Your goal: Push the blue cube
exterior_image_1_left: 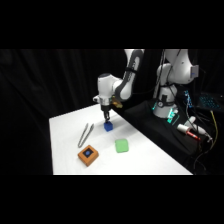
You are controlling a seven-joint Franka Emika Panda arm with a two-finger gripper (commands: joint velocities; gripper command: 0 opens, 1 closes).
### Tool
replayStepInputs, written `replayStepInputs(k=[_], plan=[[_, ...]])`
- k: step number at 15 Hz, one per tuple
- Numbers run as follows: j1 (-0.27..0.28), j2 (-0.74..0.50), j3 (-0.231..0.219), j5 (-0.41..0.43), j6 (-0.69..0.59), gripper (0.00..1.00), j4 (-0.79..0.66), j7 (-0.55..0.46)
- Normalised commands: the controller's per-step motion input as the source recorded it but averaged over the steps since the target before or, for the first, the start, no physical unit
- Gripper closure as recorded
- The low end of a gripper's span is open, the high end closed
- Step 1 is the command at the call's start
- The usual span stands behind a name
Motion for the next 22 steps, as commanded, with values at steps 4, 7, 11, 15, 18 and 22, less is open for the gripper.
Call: replayStepInputs(k=[4,7,11,15,18,22], plan=[[-0.04,0.1,0.101,0.154,0.18,0.96,-0.05,-0.04],[0.018,-0.11,0.016,0.042,0.03,0.95,-0.13,0.01],[0.126,-0.47,-0.103,-0.149,-0.22,0.95,-0.24,0.1],[0.117,-0.58,-0.096,-0.237,-0.39,0.94,-0.17,0.16],[0.064,-0.48,-0.023,-0.247,-0.4,0.95,-0.03,0.2],[0.02,-0.37,0.043,-0.194,-0.36,0.97,0.06,0.17]])
